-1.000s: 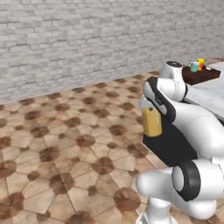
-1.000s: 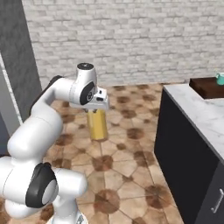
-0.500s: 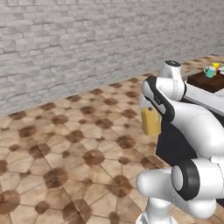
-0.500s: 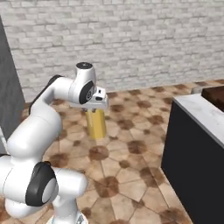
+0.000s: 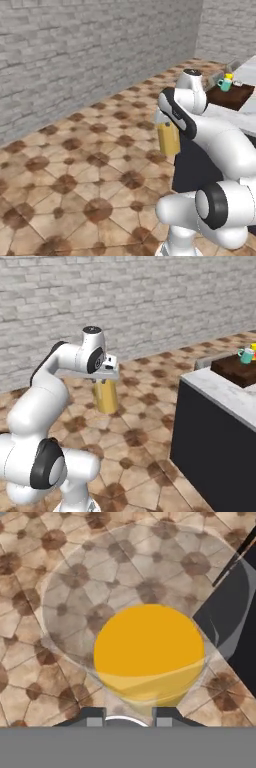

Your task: There is a tray on the dining counter. Grab the cup, mug, and pitcher and place them on the tray. The pitcher may be placed next to the tray if it cannot fit the tray.

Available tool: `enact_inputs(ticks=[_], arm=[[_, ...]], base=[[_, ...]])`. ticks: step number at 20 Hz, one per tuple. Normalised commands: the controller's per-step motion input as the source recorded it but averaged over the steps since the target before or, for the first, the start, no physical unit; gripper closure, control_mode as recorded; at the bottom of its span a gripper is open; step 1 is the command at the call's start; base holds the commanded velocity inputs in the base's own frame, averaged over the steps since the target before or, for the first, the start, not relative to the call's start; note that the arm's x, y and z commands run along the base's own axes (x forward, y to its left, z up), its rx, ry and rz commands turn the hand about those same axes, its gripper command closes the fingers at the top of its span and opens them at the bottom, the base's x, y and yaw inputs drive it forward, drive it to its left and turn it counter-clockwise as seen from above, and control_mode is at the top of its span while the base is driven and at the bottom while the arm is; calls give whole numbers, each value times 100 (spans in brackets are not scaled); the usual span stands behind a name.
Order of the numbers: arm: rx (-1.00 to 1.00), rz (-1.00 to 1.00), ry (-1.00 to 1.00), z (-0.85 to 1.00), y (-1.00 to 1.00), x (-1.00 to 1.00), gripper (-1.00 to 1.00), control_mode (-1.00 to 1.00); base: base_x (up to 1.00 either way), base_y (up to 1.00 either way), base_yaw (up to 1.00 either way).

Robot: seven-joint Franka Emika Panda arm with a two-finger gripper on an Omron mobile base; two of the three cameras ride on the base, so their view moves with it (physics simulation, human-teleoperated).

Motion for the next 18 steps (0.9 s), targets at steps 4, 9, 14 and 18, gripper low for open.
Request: enact_inputs(ticks=[4, 9, 14, 18], arm=[[0, 0, 0, 0, 0, 0, 100, 100], [0, 0, 0, 0, 0, 0, 100, 100], [0, 0, 0, 0, 0, 0, 100, 100], [0, 0, 0, 0, 0, 0, 100, 100]], base=[[66, 46, -58], [60, 51, -57], [40, 74, -55], [25, 81, -51]])
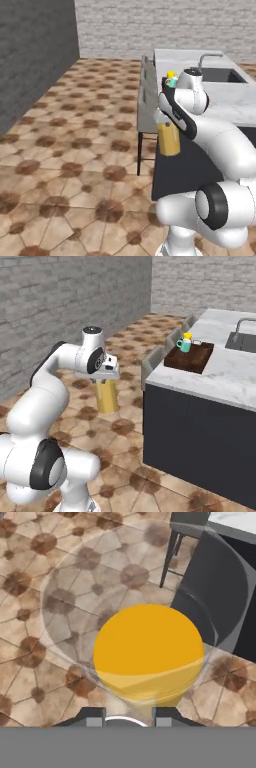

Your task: There is a tray on the dining counter. Grab the cup, mug, and pitcher and place them on the tray. The pitcher may be placed next to the tray if it cannot fit the tray.

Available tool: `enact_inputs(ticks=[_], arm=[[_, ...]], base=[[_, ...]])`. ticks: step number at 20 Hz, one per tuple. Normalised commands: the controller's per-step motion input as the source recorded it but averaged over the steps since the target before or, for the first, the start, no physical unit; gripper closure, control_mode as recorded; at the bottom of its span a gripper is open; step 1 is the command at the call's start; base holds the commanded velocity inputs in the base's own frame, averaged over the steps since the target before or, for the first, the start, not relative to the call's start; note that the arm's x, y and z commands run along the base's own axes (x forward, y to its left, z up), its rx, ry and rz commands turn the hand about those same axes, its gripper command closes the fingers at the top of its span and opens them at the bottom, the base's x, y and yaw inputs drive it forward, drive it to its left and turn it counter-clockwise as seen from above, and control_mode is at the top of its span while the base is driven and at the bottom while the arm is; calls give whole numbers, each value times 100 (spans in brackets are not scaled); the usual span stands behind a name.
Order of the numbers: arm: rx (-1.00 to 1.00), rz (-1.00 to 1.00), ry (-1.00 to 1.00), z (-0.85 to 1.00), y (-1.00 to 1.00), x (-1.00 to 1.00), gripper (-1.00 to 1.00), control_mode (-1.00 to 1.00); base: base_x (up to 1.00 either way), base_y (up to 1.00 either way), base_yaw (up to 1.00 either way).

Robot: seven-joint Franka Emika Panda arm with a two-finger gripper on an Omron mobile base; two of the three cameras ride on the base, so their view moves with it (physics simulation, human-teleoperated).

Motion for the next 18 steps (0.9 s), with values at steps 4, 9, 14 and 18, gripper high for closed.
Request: enact_inputs(ticks=[4, 9, 14, 18], arm=[[0, 0, 0, 0, 0, 0, 100, 100], [0, 0, 0, 0, 0, 0, 100, 100], [0, 0, 0, 0, 0, 0, 100, 100], [0, 0, 0, 0, 0, 0, 100, 100]], base=[[21, 62, -49], [29, 6, -39], [44, 0, -26], [56, 0, -7]])
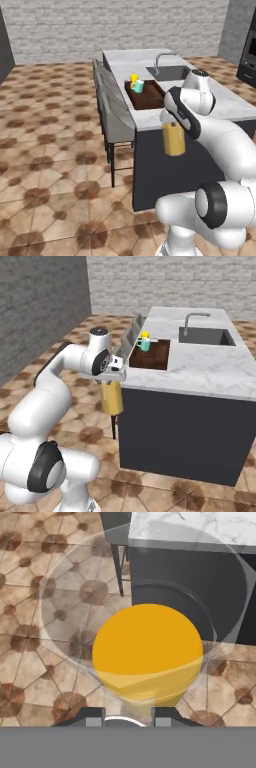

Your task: There is a tray on the dining counter. Grab the cup, mug, and pitcher and place them on the tray. The pitcher may be placed next to the tray if it cannot fit the tray.

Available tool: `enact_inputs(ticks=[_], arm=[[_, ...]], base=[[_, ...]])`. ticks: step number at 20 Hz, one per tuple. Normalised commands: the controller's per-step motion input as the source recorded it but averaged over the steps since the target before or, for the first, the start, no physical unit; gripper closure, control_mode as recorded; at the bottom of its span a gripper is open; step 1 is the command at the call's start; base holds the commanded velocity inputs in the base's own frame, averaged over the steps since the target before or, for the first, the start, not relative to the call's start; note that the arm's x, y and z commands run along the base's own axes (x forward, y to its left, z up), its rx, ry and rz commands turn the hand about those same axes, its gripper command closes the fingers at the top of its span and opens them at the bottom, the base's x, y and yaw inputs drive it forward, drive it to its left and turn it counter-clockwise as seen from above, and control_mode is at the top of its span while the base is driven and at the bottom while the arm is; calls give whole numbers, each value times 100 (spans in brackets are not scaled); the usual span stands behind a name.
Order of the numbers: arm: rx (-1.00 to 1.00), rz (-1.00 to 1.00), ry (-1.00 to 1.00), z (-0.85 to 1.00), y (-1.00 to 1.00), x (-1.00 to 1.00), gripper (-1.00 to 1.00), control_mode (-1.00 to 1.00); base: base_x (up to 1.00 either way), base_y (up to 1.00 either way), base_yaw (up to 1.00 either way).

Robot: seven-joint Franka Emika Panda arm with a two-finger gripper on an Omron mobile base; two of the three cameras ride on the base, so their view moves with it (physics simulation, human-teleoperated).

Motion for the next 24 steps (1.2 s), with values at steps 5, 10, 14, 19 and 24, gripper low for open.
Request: enact_inputs(ticks=[5, 10, 14, 19, 24], arm=[[0, 0, 0, 0, 0, 0, 100, 100], [0, 0, 0, 0, 0, 0, 100, 100], [0, 0, 0, 0, 0, 0, 100, 100], [0, 0, 0, 0, 0, 0, 100, 100], [0, 0, 0, 0, 0, 0, 100, 100]], base=[[65, 0, 0], [50, -3, 0], [45, -8, 0], [35, -10, 0], [30, -16, 0]])
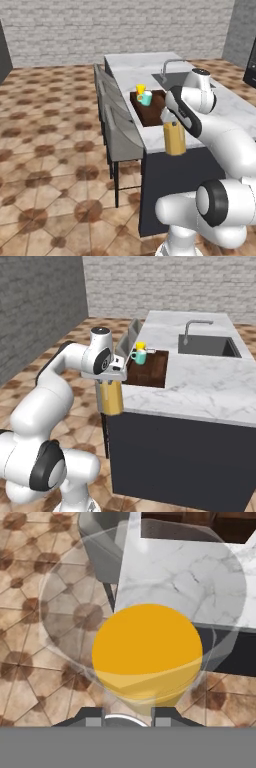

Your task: There is a tray on the dining counter. Grab the cup, mug, and pitcher and place them on the tray. The pitcher may be placed next to the tray if it cannot fit the tray.

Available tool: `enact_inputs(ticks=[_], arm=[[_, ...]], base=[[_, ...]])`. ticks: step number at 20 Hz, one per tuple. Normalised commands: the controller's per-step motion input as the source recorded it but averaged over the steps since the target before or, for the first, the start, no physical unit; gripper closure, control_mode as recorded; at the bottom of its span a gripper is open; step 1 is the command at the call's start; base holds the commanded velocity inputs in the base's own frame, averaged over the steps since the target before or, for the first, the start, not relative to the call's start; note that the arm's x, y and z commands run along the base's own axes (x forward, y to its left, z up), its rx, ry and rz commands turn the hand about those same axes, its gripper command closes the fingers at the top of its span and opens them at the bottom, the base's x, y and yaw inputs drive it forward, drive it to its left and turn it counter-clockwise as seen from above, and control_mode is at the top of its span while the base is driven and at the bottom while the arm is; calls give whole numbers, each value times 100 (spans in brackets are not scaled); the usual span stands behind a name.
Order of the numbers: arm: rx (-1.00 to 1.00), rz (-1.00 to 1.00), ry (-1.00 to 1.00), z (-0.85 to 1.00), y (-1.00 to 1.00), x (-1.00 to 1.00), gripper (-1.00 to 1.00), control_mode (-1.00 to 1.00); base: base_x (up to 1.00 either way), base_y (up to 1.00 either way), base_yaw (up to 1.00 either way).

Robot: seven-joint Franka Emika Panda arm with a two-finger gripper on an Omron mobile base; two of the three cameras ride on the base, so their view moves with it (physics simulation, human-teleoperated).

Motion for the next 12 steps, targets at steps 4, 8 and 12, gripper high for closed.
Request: enact_inputs(ticks=[4, 8, 12], arm=[[0, 0, 0, 0, 0, 0, 100, 100], [0, 0, 0, 0, 0, 0, 100, 100], [0, 0, 0, 0, 0, 0, 100, 100]], base=[[34, -22, 0], [44, -25, 0], [39, -26, 0]])
